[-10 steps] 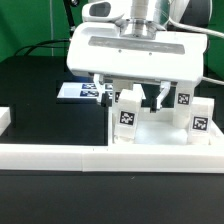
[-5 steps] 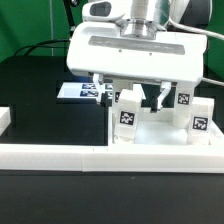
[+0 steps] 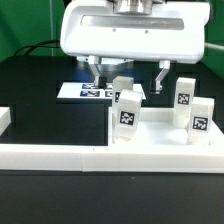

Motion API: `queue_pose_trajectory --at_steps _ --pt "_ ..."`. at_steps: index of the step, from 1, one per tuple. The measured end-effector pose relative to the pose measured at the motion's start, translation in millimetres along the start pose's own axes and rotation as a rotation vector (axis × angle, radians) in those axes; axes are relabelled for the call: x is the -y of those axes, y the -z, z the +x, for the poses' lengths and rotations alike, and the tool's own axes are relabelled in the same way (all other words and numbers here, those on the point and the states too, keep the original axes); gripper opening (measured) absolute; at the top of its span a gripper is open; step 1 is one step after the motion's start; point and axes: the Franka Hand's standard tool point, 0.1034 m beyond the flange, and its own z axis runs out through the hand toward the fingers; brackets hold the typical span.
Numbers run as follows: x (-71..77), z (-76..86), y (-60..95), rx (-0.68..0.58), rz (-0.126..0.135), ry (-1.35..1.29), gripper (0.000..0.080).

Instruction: Assemble square table

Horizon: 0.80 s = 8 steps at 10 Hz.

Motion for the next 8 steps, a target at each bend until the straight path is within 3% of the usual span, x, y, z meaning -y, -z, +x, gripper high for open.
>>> queue_pose_trajectory --at_steps 6,8 --pt "-6.2 0.5 -6.9 0.014 -0.004 -0.003 0.0649" --pt "-8.5 2.6 -6.5 0.145 -0.002 -0.012 0.0649"
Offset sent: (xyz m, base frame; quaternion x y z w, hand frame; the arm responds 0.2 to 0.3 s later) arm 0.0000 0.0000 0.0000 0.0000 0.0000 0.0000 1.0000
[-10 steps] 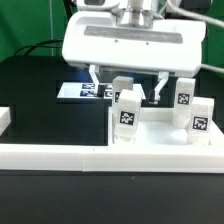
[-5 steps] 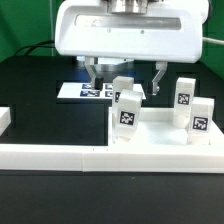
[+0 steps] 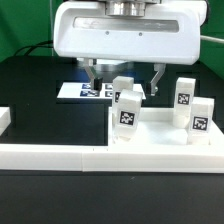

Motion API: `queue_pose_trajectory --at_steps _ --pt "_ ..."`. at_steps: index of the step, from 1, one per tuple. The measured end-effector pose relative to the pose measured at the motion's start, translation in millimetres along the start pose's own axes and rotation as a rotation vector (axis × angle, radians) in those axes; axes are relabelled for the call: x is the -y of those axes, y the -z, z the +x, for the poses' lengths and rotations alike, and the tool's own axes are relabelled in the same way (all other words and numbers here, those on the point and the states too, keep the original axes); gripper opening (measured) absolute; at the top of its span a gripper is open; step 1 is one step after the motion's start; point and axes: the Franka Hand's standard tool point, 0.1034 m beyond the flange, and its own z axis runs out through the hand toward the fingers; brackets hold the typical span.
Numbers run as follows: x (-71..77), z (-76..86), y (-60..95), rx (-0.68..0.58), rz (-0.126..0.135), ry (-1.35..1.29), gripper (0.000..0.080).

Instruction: Assemble square table

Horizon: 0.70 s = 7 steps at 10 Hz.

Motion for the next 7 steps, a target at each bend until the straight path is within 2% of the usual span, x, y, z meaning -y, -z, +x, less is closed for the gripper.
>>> queue_pose_trajectory --at_steps 2,3,5,7 --pt "-8.8 8.5 -3.8 0.154 -0.008 0.006 0.0649" --pt "-8.3 13.6 -6.2 0.156 -0.01 0.005 0.0649" --pt "-1.6 8.3 -16.7 0.165 -0.02 -0.018 0.0649" --pt "0.8 8.0 -20.0 0.158 -0.022 -0.026 0.0649"
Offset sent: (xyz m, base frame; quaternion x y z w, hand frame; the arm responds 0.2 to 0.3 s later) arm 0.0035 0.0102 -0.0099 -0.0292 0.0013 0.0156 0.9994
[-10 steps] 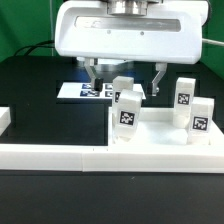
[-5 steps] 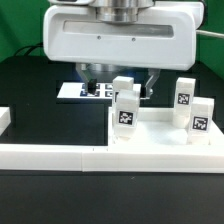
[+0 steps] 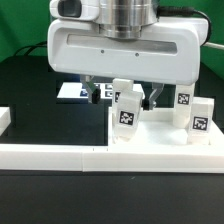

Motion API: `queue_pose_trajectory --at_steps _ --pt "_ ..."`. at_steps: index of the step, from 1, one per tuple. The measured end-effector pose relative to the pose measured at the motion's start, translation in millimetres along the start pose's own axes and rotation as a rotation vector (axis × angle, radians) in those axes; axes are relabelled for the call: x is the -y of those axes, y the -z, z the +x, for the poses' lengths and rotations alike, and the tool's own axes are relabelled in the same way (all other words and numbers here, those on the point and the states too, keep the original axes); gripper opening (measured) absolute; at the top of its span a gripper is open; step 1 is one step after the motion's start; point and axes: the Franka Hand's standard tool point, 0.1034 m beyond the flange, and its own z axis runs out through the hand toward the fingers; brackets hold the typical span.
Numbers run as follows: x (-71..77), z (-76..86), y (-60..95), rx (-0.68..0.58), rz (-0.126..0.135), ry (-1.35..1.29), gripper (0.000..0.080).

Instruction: Assemble square table

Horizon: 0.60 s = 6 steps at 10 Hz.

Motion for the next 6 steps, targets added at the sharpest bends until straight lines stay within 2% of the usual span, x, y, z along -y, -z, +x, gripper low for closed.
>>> queue_pose_trajectory --at_steps 3,4,5,6 --pt "-0.8 0.2 -0.1 0.0 0.0 -0.004 0.0618" --pt "-0.9 0.2 -0.2 0.0 0.0 -0.029 0.0437" --pt "-0.7 0.2 -0.2 0.0 0.001 -0.042 0.0437" --pt "-0.8 0.2 -0.4 0.001 0.001 -0.094 0.0293"
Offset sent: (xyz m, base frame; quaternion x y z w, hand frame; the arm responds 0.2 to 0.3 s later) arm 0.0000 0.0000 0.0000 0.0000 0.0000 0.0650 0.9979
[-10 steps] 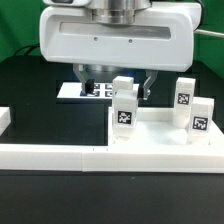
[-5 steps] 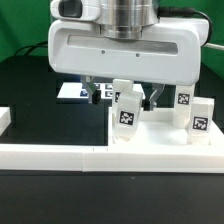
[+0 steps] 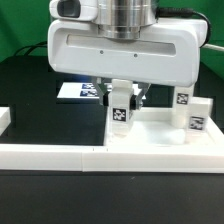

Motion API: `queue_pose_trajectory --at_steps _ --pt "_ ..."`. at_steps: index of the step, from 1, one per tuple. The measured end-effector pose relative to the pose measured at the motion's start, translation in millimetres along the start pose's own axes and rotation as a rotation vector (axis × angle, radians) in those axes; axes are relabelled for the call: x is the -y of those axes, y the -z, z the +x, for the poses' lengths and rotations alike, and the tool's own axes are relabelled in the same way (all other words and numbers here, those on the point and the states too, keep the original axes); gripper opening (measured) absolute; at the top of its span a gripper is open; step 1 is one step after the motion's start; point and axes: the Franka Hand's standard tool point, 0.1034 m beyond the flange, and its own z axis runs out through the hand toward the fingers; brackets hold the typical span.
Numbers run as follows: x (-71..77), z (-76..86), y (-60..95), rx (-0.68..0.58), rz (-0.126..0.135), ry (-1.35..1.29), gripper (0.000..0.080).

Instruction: Assemble square table

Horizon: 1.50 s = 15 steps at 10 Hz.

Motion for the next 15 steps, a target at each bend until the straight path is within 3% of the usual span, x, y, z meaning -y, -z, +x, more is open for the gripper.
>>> queue_pose_trajectory --at_steps 4,6,8,10,13,15 --pt "-0.8 2.1 -3.4 -0.024 0.008 -0.29 0.0293" --pt "-5.0 7.0 -5.6 -0.121 0.051 -0.507 0.0293" --pt "-7.8 6.9 -5.5 -0.126 0.068 -0.732 0.0293" --pt "-9.1 3.9 -5.9 -0.107 0.103 -0.936 0.0293" --pt "-2.6 -5.2 -7.1 -0.089 0.186 -1.277 0.0294" --pt "-2.1 -6.3 -7.0 -0.081 0.197 -1.329 0.0294"
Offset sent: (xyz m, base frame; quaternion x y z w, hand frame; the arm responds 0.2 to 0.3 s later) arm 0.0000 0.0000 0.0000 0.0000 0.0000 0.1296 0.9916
